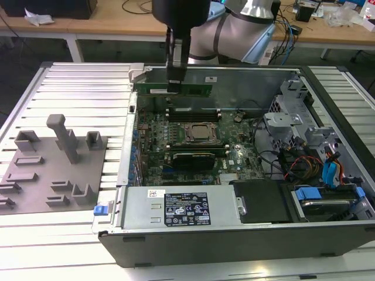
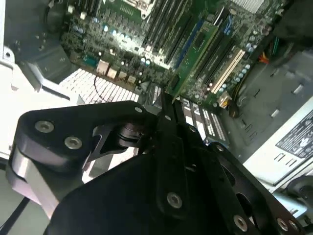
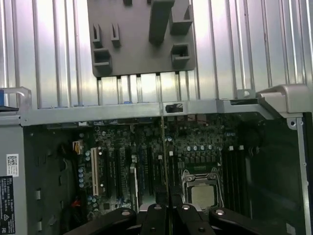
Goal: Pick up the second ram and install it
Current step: 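Pick up the second ram and move it above second insertion slot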
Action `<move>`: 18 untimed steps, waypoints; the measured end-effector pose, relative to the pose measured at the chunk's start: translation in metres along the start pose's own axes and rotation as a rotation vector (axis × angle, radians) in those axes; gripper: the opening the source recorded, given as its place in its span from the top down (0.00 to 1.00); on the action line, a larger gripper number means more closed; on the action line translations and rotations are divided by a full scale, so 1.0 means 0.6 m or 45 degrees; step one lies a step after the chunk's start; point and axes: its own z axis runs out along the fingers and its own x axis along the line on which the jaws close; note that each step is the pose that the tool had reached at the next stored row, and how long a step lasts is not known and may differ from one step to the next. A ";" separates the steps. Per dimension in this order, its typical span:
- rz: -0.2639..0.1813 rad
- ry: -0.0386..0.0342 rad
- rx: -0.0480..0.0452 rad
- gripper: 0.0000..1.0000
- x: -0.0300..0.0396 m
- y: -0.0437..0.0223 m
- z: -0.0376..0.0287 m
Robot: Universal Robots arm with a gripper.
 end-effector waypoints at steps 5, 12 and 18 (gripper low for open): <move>0.001 0.0005 -0.011 0.87 -0.012 -0.030 0.016; 0.001 0.0007 -0.021 0.87 -0.019 -0.059 0.043; 0.000 -0.0230 -0.025 0.87 -0.020 -0.075 0.058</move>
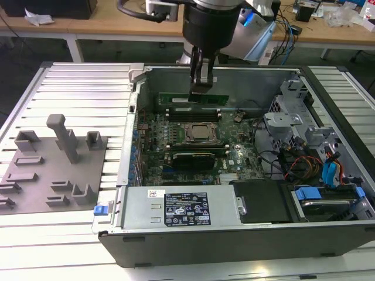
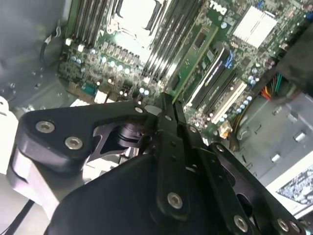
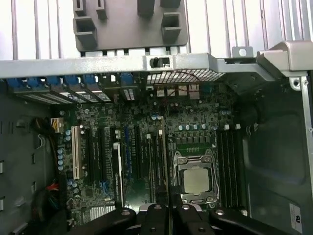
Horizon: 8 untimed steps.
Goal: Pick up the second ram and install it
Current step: 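Pick up the second ram and move it above second insertion slot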
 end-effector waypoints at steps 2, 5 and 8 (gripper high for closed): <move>0.000 0.0002 -0.002 0.87 -0.008 -0.011 0.013; 0.000 0.0007 -0.006 0.87 -0.018 -0.029 0.029; 0.001 0.0011 -0.008 0.87 -0.022 -0.042 0.040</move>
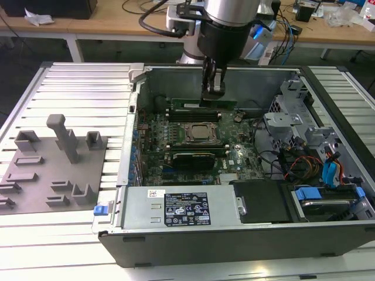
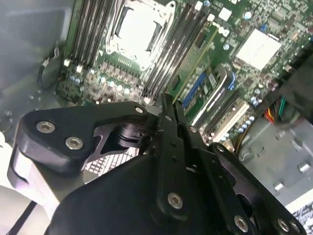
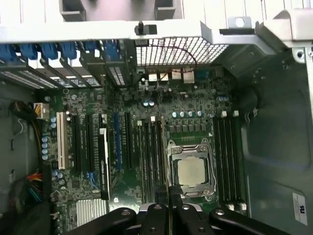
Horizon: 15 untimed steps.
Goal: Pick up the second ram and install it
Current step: 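Pick up the second ram and move it above second insertion slot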
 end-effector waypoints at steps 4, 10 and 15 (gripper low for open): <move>0.000 0.0004 -0.003 0.87 -0.003 -0.016 0.016; 0.000 0.0007 -0.004 0.87 -0.002 -0.025 0.033; 0.000 0.0005 -0.004 0.87 -0.002 -0.026 0.033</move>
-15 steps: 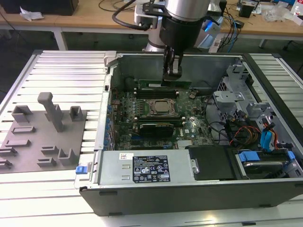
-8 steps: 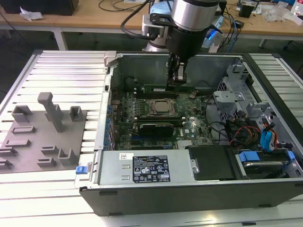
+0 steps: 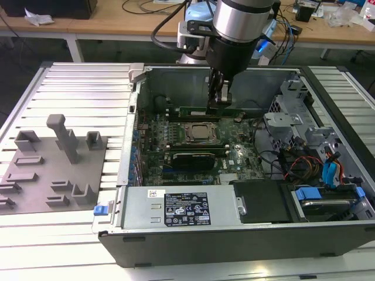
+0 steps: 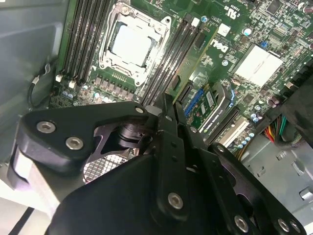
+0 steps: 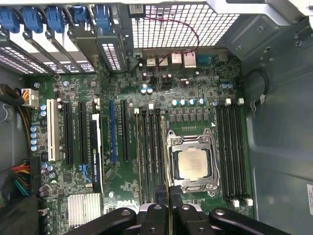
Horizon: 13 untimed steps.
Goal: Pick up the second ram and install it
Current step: 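Pick up the second ram and move it above second insertion slot, then insert the second ram into the second slot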
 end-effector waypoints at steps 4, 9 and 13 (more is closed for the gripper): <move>0.000 0.0000 0.000 0.87 0.000 0.000 0.000; 0.000 0.0000 0.000 0.87 0.000 -0.001 0.003; 0.000 0.0001 0.000 0.87 0.000 -0.001 0.007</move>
